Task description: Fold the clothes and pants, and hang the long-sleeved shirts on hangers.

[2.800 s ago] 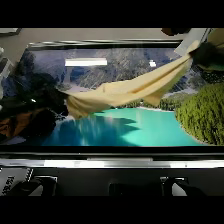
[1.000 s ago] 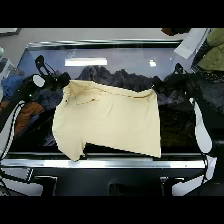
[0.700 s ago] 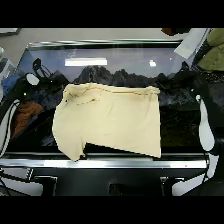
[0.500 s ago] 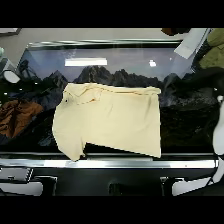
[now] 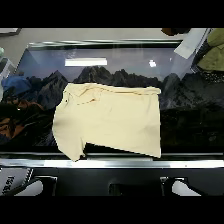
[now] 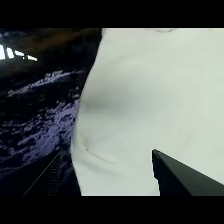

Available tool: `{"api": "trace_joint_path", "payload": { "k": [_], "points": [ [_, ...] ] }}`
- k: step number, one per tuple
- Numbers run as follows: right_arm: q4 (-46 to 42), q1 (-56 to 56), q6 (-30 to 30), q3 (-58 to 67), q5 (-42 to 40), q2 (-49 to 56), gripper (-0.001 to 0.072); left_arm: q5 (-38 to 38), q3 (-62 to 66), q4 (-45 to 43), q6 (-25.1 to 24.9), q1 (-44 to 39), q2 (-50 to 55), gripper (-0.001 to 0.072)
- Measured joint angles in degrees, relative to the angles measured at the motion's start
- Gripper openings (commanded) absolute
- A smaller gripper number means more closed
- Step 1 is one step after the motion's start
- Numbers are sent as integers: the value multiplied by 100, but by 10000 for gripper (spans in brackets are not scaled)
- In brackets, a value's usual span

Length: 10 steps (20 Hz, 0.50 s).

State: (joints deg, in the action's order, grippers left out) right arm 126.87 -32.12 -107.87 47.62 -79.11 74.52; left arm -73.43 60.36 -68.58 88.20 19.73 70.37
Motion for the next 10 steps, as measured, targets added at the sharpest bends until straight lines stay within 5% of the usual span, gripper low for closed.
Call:
{"api": "trace_joint_path", "payload": {
  "k": [10],
  "points": [
    [-105, -70, -564, -2013, 363, -361, 437, -210, -634, -138, -31, 87, -238, 615]
  ]
}}
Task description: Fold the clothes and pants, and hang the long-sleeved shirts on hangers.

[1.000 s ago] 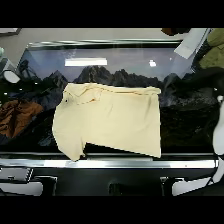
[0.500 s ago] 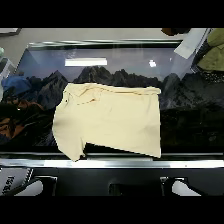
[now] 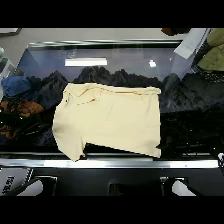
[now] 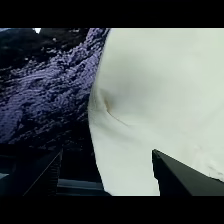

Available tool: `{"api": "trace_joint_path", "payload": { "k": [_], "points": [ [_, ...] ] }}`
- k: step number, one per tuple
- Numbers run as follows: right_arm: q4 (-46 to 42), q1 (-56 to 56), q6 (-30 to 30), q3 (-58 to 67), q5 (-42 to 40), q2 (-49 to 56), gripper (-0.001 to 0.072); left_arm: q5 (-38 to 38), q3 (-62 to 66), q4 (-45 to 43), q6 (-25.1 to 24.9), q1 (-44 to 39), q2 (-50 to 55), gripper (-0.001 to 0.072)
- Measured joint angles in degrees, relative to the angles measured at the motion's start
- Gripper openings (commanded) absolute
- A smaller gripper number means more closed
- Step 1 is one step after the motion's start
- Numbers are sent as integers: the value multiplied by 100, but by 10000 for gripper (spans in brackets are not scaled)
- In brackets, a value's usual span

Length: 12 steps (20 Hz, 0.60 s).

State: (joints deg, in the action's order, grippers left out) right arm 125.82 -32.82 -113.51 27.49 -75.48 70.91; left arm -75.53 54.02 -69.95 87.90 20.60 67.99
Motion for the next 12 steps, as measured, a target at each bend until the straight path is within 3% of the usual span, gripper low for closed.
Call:
{"api": "trace_joint_path", "payload": {
  "k": [12],
  "points": [
    [-219, 273, 367, -251, -107, -7, 406, -39, -175, 52, 96, 446, -52, 615]
  ]
}}
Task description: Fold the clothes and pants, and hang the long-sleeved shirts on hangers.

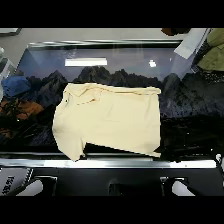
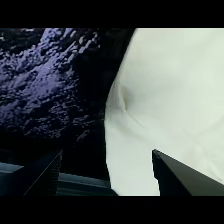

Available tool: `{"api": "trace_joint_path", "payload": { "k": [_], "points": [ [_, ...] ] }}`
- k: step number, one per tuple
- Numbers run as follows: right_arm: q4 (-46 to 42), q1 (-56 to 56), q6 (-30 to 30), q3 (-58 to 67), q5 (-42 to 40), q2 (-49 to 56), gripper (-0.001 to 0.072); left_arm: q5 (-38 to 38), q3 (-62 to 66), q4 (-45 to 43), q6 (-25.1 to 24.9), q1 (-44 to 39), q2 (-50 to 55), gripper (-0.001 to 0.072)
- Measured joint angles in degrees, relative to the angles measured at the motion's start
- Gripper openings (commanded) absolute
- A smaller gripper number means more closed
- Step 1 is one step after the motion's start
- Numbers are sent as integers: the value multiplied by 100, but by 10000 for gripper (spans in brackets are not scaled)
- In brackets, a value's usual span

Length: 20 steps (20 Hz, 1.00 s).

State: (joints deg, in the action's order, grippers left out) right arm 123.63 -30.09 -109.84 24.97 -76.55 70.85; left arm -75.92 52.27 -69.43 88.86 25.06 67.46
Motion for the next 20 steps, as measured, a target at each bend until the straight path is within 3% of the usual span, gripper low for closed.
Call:
{"api": "trace_joint_path", "payload": {
  "k": [1, 2, 3, 7, 14, 20],
  "points": [
    [-11, 140, 46, -7, 7, 0, 322, 9, -33, 50, -11, 76, -7, 615],
    [-44, 297, 98, -13, 66, 0, 126, 44, -76, 120, -46, 164, -9, 615],
    [-109, 472, 116, -17, 175, 2, 27, 90, -114, 208, -107, 245, -9, 615],
    [-146, 837, 299, 7, 317, -9, 26, 190, -352, 627, -516, 544, -11, 614],
    [-278, 953, 402, 22, 481, -424, 25, 590, -1180, 1637, -1705, 833, 2, 614],
    [-315, 962, 446, 28, 374, -1102, 26, 999, -1480, 2074, -2269, 868, 223, 607]
  ]
}}
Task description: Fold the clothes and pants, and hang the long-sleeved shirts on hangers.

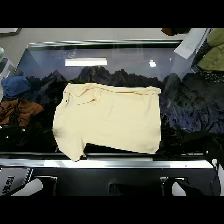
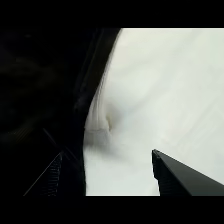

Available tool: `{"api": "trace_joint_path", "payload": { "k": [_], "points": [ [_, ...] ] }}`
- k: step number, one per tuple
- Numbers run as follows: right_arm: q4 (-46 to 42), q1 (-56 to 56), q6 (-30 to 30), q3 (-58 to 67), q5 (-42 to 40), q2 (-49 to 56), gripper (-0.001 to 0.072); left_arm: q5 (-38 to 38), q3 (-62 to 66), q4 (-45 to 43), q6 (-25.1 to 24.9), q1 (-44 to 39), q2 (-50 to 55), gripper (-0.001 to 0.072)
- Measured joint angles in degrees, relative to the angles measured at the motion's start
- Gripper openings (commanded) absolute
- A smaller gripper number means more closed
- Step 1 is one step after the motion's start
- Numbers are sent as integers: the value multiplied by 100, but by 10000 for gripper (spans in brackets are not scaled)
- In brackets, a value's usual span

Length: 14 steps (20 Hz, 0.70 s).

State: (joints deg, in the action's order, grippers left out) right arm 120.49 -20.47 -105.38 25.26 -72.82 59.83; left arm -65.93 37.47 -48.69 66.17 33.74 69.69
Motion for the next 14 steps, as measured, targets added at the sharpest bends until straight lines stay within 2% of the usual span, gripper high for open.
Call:
{"api": "trace_joint_path", "payload": {
  "k": [9, 10, 11, 12, 13, 14],
  "points": [
    [264, 0, 44, 442, -245, -256, 26, 129, -50, 560, -428, -195, 557, 601],
    [291, 0, 44, 533, -245, -260, 26, 146, -48, 601, -431, -256, 592, 487],
    [319, 0, 46, 632, -260, -262, 26, 212, -50, 595, -437, -337, 632, 258],
    [328, 0, 70, 717, -271, -264, 26, 291, -52, 568, -448, -407, 664, 76],
    [354, 0, 90, 782, -284, -264, 26, 337, -50, 586, -450, -481, 678, 16],
    [374, 0, 90, 837, -306, -267, 26, 358, -50, 623, -459, -562, 699, 16]
  ]
}}
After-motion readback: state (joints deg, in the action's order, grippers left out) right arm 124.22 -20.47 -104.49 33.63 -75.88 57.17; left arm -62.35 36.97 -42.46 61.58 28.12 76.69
